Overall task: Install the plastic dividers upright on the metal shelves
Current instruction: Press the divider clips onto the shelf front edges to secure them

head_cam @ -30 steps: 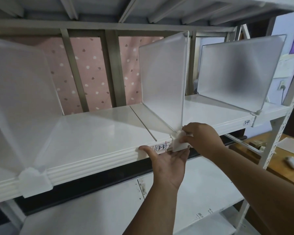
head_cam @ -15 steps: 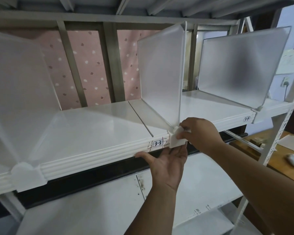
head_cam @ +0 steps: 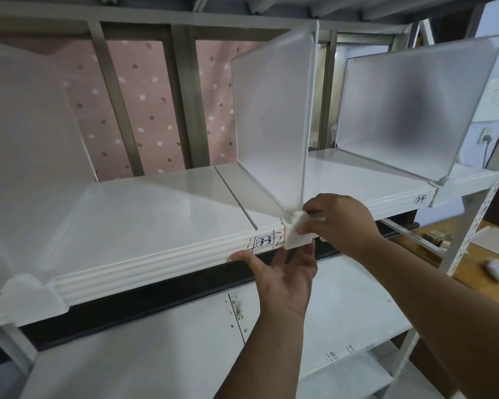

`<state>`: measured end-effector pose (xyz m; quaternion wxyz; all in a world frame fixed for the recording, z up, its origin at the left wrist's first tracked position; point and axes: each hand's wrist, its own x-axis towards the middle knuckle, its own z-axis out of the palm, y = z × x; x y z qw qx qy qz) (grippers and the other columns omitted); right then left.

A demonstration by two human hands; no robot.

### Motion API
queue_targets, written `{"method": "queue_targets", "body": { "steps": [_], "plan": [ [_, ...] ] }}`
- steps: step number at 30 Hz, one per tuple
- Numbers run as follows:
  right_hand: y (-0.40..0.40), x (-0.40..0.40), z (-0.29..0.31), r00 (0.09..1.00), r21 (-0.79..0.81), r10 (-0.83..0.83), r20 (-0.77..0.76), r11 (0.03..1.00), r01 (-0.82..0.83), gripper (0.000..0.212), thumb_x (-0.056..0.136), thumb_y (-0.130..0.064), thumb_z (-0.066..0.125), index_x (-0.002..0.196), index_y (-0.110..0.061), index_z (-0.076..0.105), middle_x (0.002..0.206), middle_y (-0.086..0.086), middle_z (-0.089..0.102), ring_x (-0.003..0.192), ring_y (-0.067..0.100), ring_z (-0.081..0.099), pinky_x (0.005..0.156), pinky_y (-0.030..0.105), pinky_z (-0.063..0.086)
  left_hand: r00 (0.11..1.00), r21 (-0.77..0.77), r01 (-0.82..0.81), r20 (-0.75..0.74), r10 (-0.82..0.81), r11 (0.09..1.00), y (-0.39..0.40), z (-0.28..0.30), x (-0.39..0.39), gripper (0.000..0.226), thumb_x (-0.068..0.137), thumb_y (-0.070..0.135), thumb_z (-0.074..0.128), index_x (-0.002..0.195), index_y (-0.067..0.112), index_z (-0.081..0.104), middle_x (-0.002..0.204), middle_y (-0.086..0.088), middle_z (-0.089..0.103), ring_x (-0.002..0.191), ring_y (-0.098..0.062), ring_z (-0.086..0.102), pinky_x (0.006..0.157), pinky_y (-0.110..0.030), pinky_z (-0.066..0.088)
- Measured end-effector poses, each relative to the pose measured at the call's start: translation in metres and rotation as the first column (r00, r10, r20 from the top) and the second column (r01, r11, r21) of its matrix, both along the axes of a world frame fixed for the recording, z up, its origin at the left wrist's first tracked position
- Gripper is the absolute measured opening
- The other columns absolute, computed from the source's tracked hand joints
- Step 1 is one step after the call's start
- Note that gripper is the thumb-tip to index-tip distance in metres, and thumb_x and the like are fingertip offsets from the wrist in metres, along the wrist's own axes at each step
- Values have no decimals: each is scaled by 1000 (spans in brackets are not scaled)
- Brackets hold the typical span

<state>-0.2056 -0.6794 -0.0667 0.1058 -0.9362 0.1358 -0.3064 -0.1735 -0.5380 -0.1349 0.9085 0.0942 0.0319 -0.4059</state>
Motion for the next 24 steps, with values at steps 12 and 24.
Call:
{"method": "queue_targets", "body": {
  "steps": [12,24],
  "plan": [
    [8,2,-4,994,-87,-108,6,990,108,43,57,-70,65,75,-30,64,74,-10,59,65,10,53,52,25,41,994,42,-27,-109,31,999,0,-1,4,118,48,83,72,127,-4,60,139,-29,61,119,-41,62,114,-39,39],
    [17,6,-6,984,-71,-177,0,982,177,60,51,-80,61,68,-23,61,72,-8,58,62,14,55,54,27,46,989,-29,-82,-126,78,996,-1,-3,8,106,49,71,79,123,-4,64,139,-25,63,134,-37,58,114,-44,44]
  ]
}}
